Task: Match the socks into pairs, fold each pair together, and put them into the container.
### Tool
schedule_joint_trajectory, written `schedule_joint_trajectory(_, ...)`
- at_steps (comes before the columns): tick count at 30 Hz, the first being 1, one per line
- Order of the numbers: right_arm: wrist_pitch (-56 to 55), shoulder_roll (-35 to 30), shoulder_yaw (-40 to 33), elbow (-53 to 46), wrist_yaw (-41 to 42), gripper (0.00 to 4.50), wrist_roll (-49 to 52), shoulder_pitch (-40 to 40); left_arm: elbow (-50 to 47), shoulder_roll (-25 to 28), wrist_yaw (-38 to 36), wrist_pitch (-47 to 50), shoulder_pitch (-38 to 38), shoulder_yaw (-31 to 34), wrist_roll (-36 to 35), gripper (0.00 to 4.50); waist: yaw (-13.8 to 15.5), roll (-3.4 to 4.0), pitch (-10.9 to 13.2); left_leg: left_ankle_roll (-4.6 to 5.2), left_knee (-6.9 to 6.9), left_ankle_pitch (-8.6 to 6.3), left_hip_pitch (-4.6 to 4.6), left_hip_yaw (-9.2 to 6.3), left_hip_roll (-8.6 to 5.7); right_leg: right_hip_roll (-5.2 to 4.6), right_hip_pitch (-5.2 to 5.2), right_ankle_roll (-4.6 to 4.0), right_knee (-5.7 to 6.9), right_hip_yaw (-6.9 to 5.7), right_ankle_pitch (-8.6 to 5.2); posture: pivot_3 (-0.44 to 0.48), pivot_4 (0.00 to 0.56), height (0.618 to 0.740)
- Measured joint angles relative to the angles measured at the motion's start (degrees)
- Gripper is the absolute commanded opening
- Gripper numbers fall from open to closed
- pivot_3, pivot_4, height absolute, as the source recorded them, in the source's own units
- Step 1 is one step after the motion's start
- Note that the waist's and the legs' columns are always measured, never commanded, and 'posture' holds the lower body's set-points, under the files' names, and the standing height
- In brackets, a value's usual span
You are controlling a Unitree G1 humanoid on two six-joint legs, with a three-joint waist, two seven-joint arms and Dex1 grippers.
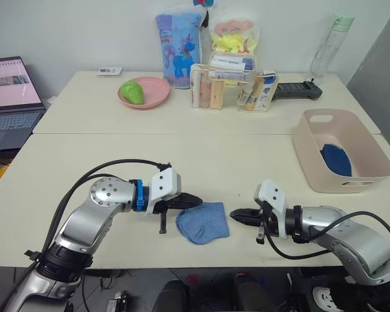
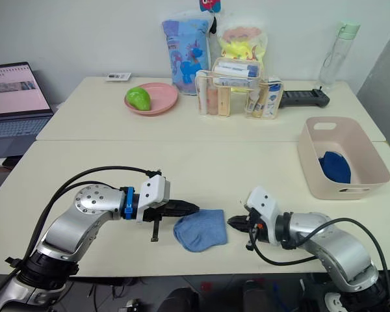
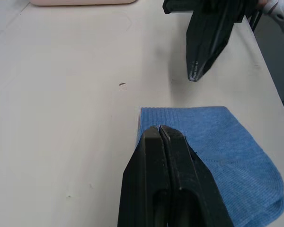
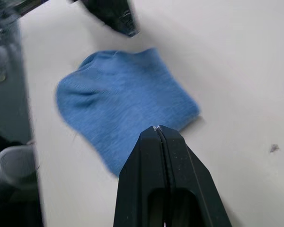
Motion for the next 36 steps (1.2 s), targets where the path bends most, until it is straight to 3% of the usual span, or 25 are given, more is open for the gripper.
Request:
schedule_joint_trajectory(8,8.94,2.89,-1.31,0.49,-2.67,0.03,4.27,-2.88,5.32,0.02,0.42,-3.82,1.05,-4.04,6.21,0.00,0.09,0.00,0.00,0.00,0.00,0.00,-0.02,-0.02,0.00,0.00,0.00,0.00,-0.02,-0.02,0.00,0.000,0.150,0.703)
schedule_joint_trajectory(9,10.06,2.90,-1.87,0.52,-2.66,0.19,5.36,-2.88,5.36,0.33,0.35,-4.05,1.20,-4.04,6.46,0.00,0.09,0.00,0.00,0.00,0.00,0.00,-0.02,-0.01,-0.01,-0.01,0.00,0.00,-0.02,-0.01,0.00,0.000,0.150,0.703)
schedule_joint_trajectory(12,12.64,1.86,-2.95,0.53,-2.25,0.93,7.74,-2.66,5.54,1.86,0.15,-6.20,2.41,-3.69,6.70,0.00,0.05,0.01,-0.01,0.01,-0.02,0.00,0.01,-0.03,0.01,-0.01,0.00,0.00,-0.01,-0.01,0.00,0.000,0.150,0.703)
schedule_joint_trajectory(18,16.32,2.37,-3.42,1.68,-2.88,3.08,9.95,-2.30,5.51,2.46,0.31,-7.50,3.78,-2.81,6.64,0.00,0.01,0.02,-0.01,0.01,-0.02,-0.01,0.02,0.01,0.02,0.00,0.01,0.00,-0.01,0.00,0.00,0.000,0.150,0.703)
schedule_joint_trajectory(28,25.86,13.91,-4.68,7.92,-8.06,3.08,14.18,-4.48,5.15,2.56,0.32,-8.50,4.86,-2.34,7.48,0.00,-0.19,0.03,-0.12,0.01,-0.07,-0.01,0.12,0.01,0.06,0.04,0.02,0.00,0.04,0.01,0.00,0.000,0.150,0.703)
schedule_joint_trajectory(36,26.83,22.50,-3.16,14.25,-10.46,3.08,14.12,-8.23,5.32,2.56,0.26,-8.87,4.86,-2.25,7.69,0.00,-0.64,0.05,-0.13,0.01,-0.08,-0.01,0.15,0.02,0.04,0.04,0.02,0.00,0.05,0.02,0.00,0.000,0.150,0.703)
